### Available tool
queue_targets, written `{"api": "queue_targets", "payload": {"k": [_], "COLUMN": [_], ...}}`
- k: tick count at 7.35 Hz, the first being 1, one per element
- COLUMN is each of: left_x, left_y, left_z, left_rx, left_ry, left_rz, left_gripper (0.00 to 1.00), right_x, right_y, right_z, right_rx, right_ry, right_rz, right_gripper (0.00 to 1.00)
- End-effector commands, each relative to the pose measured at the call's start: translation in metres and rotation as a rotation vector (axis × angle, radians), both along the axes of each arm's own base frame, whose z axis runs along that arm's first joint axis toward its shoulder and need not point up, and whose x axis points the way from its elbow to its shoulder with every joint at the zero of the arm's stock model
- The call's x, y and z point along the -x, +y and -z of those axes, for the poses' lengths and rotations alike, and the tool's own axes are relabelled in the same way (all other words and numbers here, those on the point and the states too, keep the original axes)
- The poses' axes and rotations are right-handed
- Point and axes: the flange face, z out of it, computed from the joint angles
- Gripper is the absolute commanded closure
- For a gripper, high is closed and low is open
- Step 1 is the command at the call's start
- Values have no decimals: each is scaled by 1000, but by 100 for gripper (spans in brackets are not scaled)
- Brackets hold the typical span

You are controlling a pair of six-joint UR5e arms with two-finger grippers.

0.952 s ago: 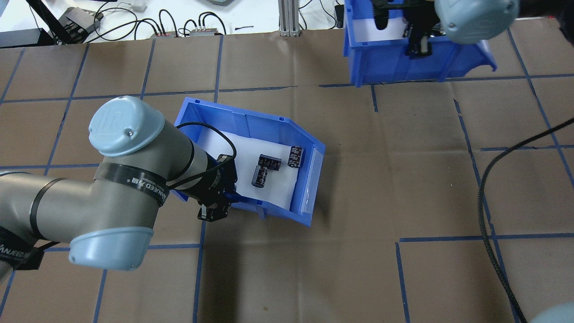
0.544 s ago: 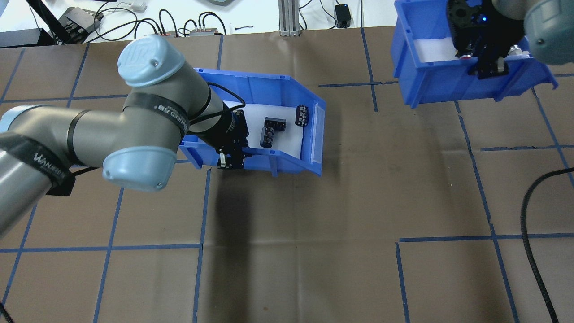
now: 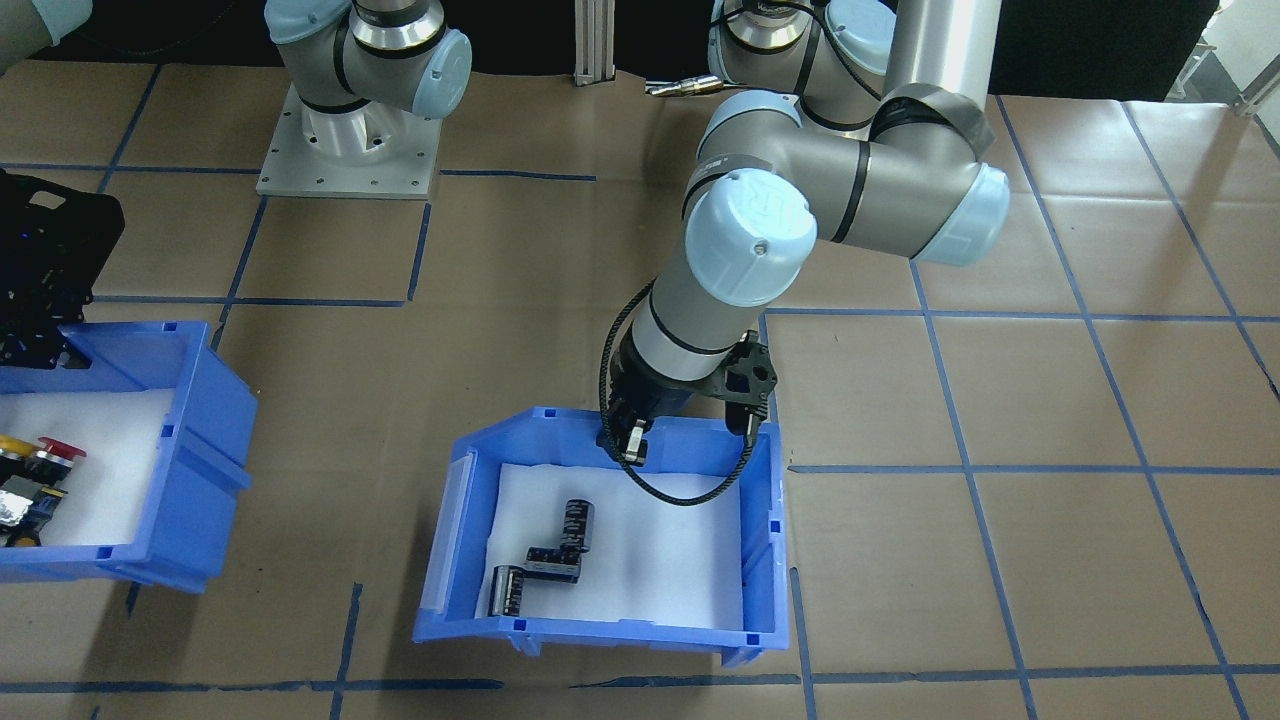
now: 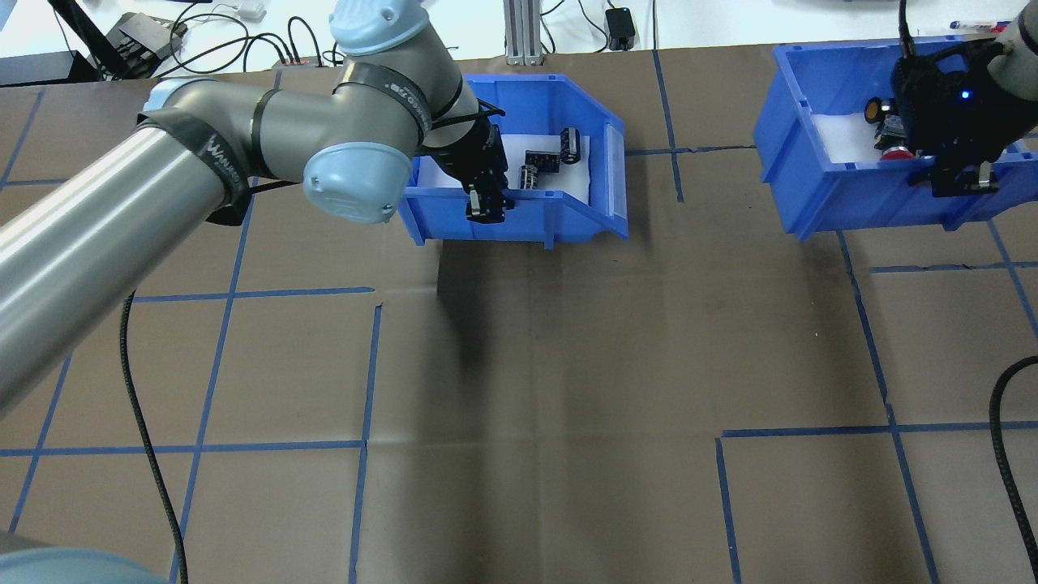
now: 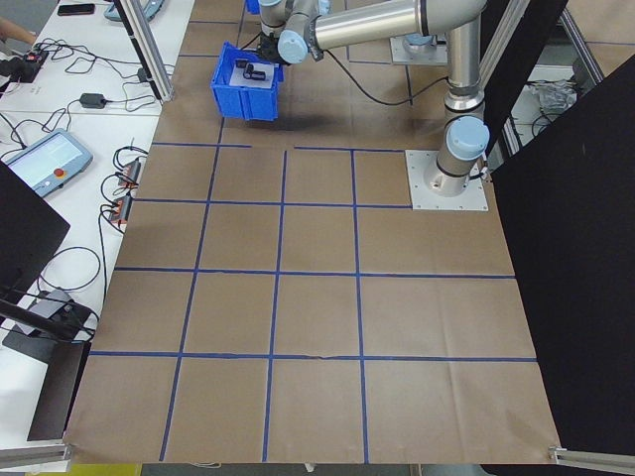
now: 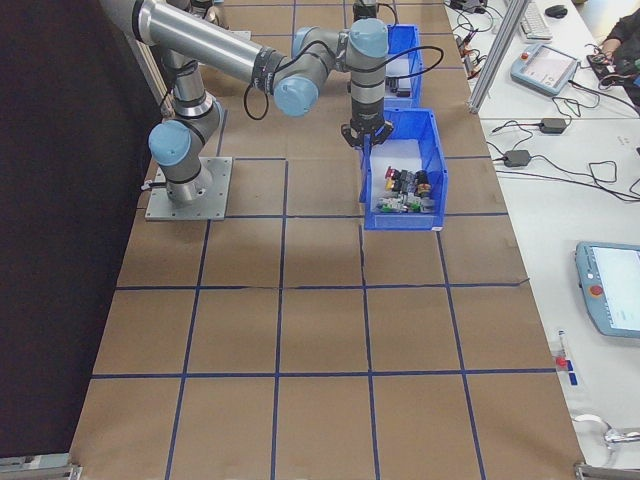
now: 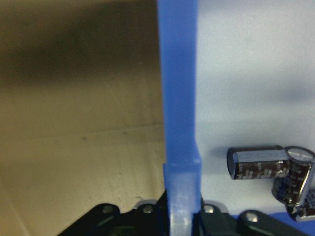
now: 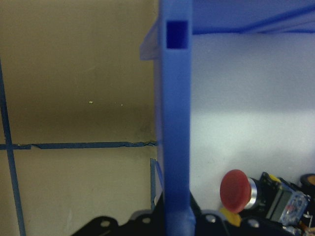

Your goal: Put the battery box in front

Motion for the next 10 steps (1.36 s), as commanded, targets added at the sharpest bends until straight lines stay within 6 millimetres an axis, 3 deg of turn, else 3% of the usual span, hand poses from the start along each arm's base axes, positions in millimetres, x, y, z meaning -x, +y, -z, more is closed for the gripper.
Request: {"api": "queue_targets", "payload": {"k": [1,3,6,7,9,10], "left_x": [34,35,30,22,-4,-3], "left_y": [-9,-16,-25,-27,-25,-25], "left_z": [21,23,33,35,35,35], "left_rx": [42,39,54,84,161,165], "left_ry": [33,68,35,-65,-324,-329], "left_rz": [20,-23,-31,-44,-71,-69], "left_gripper": [100,100,94,79,16,14], "right_x": [-8,-17,-24,-29,-35,-36], "right_y": [29,51,68,78,93,98], "right_z": [22,36,40,45,51,52], "right_rx": [6,0,-7,-14,-21,-22], "right_ry": [10,15,15,12,7,8], "right_rz": [-8,-25,-25,-25,-21,-18], "right_gripper": [100,100,100,100,100,100]}}
